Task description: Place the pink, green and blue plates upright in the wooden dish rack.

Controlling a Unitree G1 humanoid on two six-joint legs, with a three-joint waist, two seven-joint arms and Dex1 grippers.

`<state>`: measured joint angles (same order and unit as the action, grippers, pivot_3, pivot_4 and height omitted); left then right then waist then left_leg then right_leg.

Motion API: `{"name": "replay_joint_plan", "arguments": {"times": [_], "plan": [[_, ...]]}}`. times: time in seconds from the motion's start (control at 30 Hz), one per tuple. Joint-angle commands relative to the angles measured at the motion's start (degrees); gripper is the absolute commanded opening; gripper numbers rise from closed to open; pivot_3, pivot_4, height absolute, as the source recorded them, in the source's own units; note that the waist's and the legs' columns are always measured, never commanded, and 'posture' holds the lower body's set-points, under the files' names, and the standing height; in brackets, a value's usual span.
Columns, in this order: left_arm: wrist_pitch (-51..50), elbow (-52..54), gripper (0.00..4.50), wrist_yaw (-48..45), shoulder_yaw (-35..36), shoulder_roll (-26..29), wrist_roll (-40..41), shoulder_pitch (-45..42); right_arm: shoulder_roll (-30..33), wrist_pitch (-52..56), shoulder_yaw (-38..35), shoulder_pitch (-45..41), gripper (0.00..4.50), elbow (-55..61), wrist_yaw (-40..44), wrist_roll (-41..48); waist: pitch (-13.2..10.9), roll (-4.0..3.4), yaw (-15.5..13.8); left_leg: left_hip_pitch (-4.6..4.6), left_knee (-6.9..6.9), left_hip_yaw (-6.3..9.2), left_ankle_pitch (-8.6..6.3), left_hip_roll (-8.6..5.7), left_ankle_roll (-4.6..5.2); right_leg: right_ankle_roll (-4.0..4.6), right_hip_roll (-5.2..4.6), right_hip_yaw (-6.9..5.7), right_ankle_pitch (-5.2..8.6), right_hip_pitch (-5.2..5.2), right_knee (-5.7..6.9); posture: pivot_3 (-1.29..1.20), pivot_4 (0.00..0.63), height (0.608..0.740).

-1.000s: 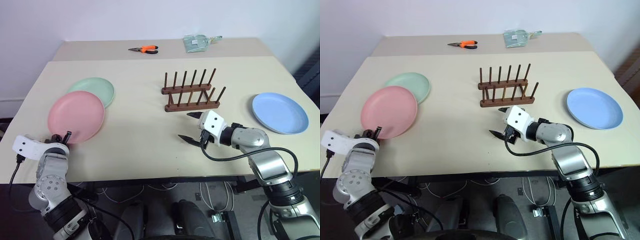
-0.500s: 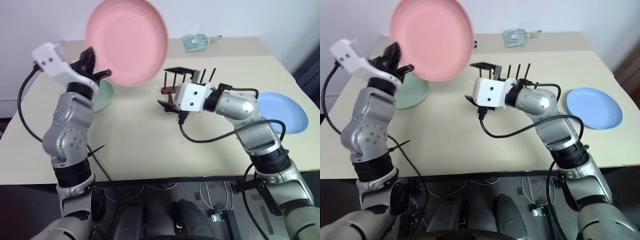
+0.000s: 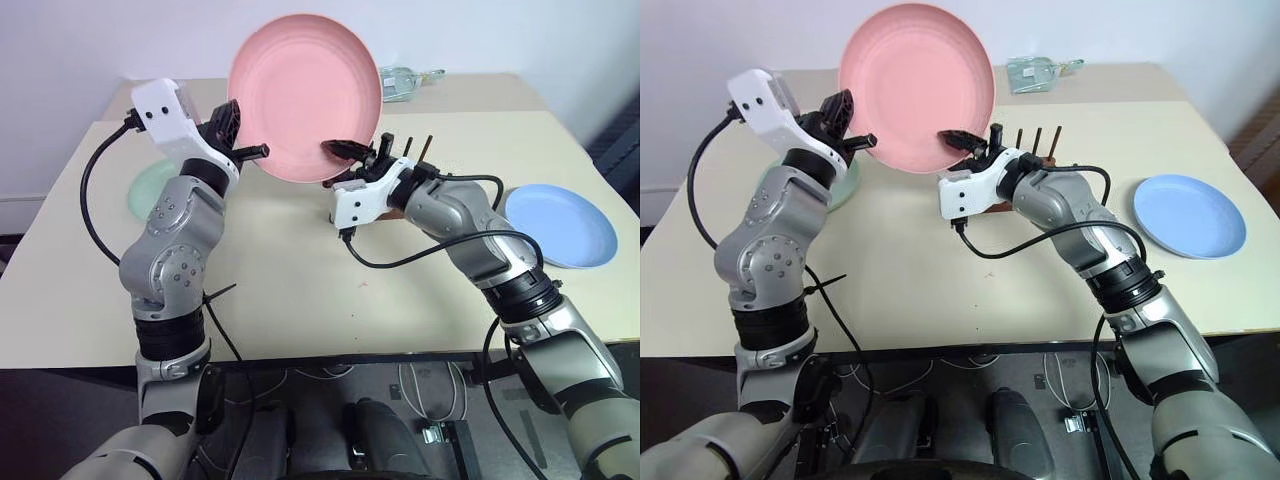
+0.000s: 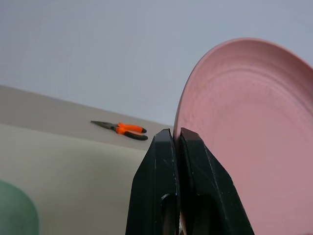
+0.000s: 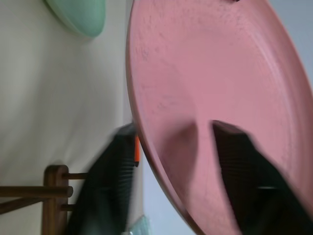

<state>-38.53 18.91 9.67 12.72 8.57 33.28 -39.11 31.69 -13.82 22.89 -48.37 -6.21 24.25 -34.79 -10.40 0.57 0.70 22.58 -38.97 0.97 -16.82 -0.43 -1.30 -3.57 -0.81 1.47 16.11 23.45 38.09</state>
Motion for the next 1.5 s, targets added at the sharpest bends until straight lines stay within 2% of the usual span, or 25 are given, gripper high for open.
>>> {"name": "replay_joint_plan", "arguments": {"times": [0.03,0.13,0.23,0.3,0.37,0.43,0.5,0.63,0.7,0.8,0.9,1.07,1.23,1.5], "plan": [[-0.9,2.9,0.0,0.0,0.7,-0.1,1.0,-0.6,-0.2,-1.6,-1.4,-0.9,0.07,0.6,-2.5,-1.3,0.0,0.0,0.1,0.0,0.0,0.0,0.0,0.0,0.0,0.0,0.0,0.0,0.0,0.0,0.0,0.0,0.15,0.74],[-1.9,2.9,0.0,-0.2,1.8,-1.1,3.0,-0.3,0.0,-2.5,-1.8,-0.2,0.03,0.6,-2.9,-2.0,0.0,0.0,0.0,0.0,0.0,0.0,0.0,0.0,0.0,0.0,0.01,0.0,0.0,0.0,0.01,0.0,0.15,0.74],[-0.4,2.4,0.98,2.0,6.1,-3.9,7.3,-1.8,0.3,-3.1,-2.3,0.3,0.0,1.0,-3.1,-2.2,0.0,0.0,-0.1,0.0,-0.01,0.0,0.0,0.0,0.0,0.0,0.0,0.0,0.0,-0.01,0.01,0.0,0.15,0.74],[3.7,1.1,2.02,5.0,11.7,-5.6,10.5,-5.0,0.9,-3.3,-3.1,0.6,0.0,1.3,-3.3,-1.9,-0.1,0.1,-0.1,0.02,-0.05,0.01,0.0,0.0,-0.01,0.0,-0.01,-0.01,0.0,-0.01,0.01,0.0,0.15,0.74],[7.4,-1.8,2.87,6.4,16.3,-2.7,9.5,-7.6,2.3,-3.8,-5.3,0.9,0.0,1.8,-3.2,-0.1,-0.1,0.21,-0.1,0.03,-0.07,0.03,0.0,0.01,-0.01,0.0,0.01,-0.03,0.0,0.0,0.01,0.0,0.15,0.74],[8.8,-5.1,2.87,5.3,17.4,3.0,5.4,-7.7,3.2,-3.3,-8.7,1.6,0.0,2.4,-2.1,4.3,-0.1,0.2,0.3,0.01,-0.02,0.01,0.01,0.01,-0.02,0.0,0.05,-0.01,0.0,0.01,0.03,0.0,0.15,0.74],[8.8,-7.1,2.87,0.3,15.1,8.8,2.3,-5.0,2.7,1.7,-14.3,2.8,0.0,4.1,2.7,15.1,-0.1,0.19,0.3,-0.06,0.07,-0.01,0.03,0.03,-0.05,0.0,0.11,0.02,0.0,0.0,0.02,0.0,0.15,0.74],[6.0,-6.0,2.87,-15.5,1.7,19.1,-2.6,4.9,1.6,21.6,-25.2,4.5,0.0,9.7,14.7,39.9,-0.1,0.18,-0.3,-0.05,0.1,-0.01,0.03,0.05,-0.04,0.0,0.05,-0.01,0.0,-0.05,-0.02,0.0,0.15,0.74],[5.6,-3.1,2.87,-24.8,-5.1,22.0,-2.5,10.7,0.7,35.4,-32.1,2.6,0.0,11.3,15.6,52.4,-0.1,0.18,-0.4,-0.05,0.06,0.01,-0.13,0.01,0.23,0.0,-0.08,-0.06,0.0,-0.13,-0.07,0.0,0.15,0.74],[8.1,0.4,2.87,-36.3,-12.9,25.0,-3.5,17.5,1.3,47.2,-38.1,-0.2,0.0,10.3,15.3,62.8,-0.2,0.15,-0.1,-0.03,0.04,0.02,-0.2,-0.05,0.35,0.03,-0.27,-0.08,0.01,-0.13,-0.1,0.0,0.15,0.74],[9.2,2.4,2.87,-43.4,-17.8,25.7,-3.6,21.1,2.8,53.1,-40.0,-1.3,0.0,7.7,14.9,65.9,-0.2,0.11,0.1,-0.03,0.26,0.01,-0.19,-0.04,0.33,0.1,-0.29,-0.07,0.04,0.0,-0.11,0.0,0.15,0.74],[9.1,3.7,2.87,-47.7,-20.9,24.4,-4.0,22.0,3.7,56.5,-40.4,-2.1,0.0,3.2,14.3,67.5,-0.1,-0.02,0.2,-0.1,0.79,-0.12,0.04,-0.03,0.31,0.21,-0.3,-0.02,0.08,0.21,-0.1,0.0,0.15,0.74],[8.4,4.4,2.87,-48.5,-20.8,22.4,-3.9,22.0,3.4,56.6,-40.3,-4.2,0.0,-4.7,12.7,66.7,-0.1,-0.04,0.1,-0.04,0.83,-0.31,0.07,-0.03,0.36,0.19,-0.31,0.02,0.07,0.28,-0.09,0.0,0.15,0.74],[7.6,5.6,2.87,-48.1,-20.3,22.3,-5.1,23.2,2.8,58.4,-40.2,-7.7,0.0,-16.1,11.6,66.7,-0.1,-0.04,0.0,-0.06,0.82,-0.39,0.08,-0.02,0.39,0.18,-0.3,0.05,0.06,0.28,-0.07,0.0,0.15,0.74]]}}
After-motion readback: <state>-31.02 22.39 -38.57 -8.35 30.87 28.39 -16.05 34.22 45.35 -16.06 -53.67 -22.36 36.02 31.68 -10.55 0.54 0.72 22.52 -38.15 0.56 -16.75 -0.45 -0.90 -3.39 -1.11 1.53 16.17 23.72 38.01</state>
